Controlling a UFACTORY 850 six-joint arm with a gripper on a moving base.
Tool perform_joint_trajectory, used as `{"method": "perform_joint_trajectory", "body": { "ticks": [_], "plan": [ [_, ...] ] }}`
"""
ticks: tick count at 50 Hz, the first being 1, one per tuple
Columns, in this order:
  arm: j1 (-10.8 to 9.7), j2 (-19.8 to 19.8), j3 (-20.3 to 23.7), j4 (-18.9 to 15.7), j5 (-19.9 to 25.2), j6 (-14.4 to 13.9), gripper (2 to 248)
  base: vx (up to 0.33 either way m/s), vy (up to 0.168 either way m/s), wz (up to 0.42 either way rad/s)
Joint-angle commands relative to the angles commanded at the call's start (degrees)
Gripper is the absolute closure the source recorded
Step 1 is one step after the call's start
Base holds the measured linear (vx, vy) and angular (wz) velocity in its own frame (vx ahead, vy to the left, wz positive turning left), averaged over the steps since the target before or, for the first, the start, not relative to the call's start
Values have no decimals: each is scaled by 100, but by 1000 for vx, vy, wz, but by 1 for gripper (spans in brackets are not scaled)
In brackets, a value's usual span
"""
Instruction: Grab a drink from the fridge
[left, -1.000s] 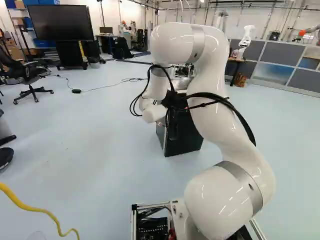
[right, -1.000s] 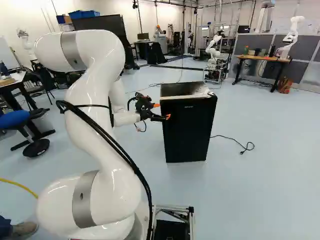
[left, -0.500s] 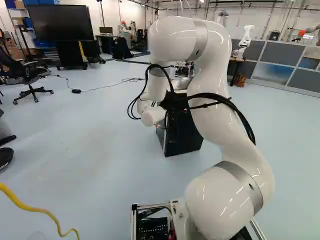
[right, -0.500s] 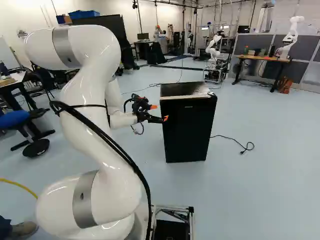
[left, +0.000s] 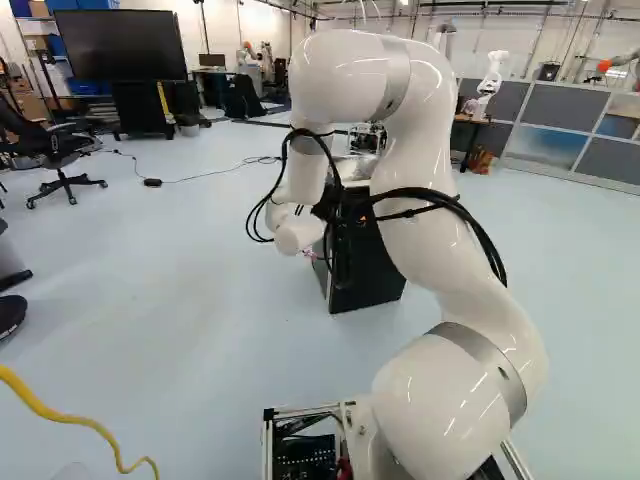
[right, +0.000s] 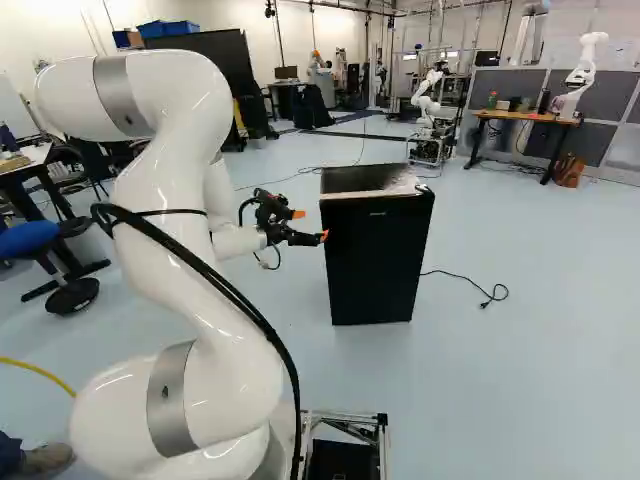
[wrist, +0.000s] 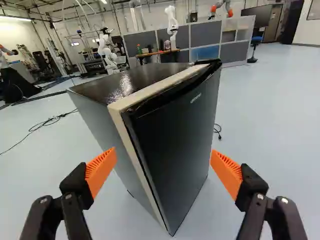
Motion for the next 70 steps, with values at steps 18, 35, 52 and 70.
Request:
{"method": "perform_joint_trajectory", "body": {
  "ticks": [18,35,52,70],
  "plan": [
    [107,-146,-248,0,0,0,3,0,0,0],
    [72,-297,-504,0,0,0,3,0,0,0],
    [25,-438,-746,70,0,0,3,0,0,0],
    [-21,-577,-985,233,0,0,3,0,0,0]
  ]
}}
